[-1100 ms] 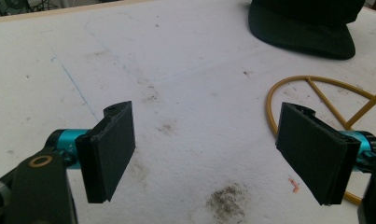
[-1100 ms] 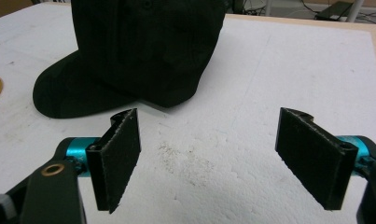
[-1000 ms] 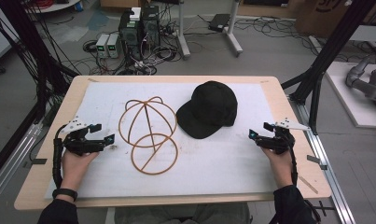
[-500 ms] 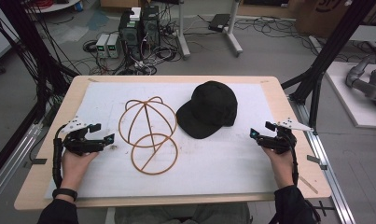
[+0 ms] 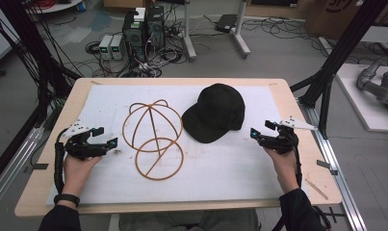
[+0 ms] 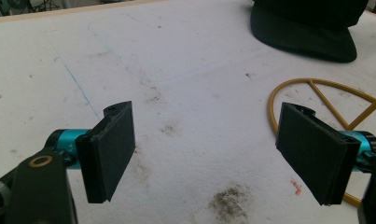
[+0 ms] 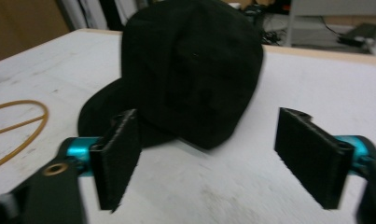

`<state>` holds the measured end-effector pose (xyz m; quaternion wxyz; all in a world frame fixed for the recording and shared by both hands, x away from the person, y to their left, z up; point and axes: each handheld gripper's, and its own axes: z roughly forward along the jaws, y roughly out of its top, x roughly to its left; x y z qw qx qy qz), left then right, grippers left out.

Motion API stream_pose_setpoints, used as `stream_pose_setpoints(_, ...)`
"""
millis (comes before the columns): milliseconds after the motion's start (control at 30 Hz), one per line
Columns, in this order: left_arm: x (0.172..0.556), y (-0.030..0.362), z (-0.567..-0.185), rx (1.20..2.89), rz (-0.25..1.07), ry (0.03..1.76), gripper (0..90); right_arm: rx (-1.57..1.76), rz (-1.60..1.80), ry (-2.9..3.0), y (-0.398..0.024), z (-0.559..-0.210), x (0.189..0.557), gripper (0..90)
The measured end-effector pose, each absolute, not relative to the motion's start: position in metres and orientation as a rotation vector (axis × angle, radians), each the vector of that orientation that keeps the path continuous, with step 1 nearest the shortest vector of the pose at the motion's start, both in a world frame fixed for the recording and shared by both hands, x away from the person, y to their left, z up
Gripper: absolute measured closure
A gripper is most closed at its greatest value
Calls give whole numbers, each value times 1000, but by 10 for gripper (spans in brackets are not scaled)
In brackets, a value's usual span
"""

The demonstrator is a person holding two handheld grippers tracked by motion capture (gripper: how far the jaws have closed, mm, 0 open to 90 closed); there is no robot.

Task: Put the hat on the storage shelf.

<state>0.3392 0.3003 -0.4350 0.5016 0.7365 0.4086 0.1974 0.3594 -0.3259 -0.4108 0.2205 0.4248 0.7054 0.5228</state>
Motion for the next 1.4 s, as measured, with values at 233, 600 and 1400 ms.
stream_pose_setpoints(233,340,299,-436,1779,468,987,199,1065,1448,2027,-298,-405,371,327)
stream_pose_setpoints(600,341,298,-437,1790,462,988,199,1040,1446,2097,-272,-409,393,392)
stream_pose_setpoints(1400,341,296,-438,1822,456,986,200,1103,1437,2122,-251,-419,427,568)
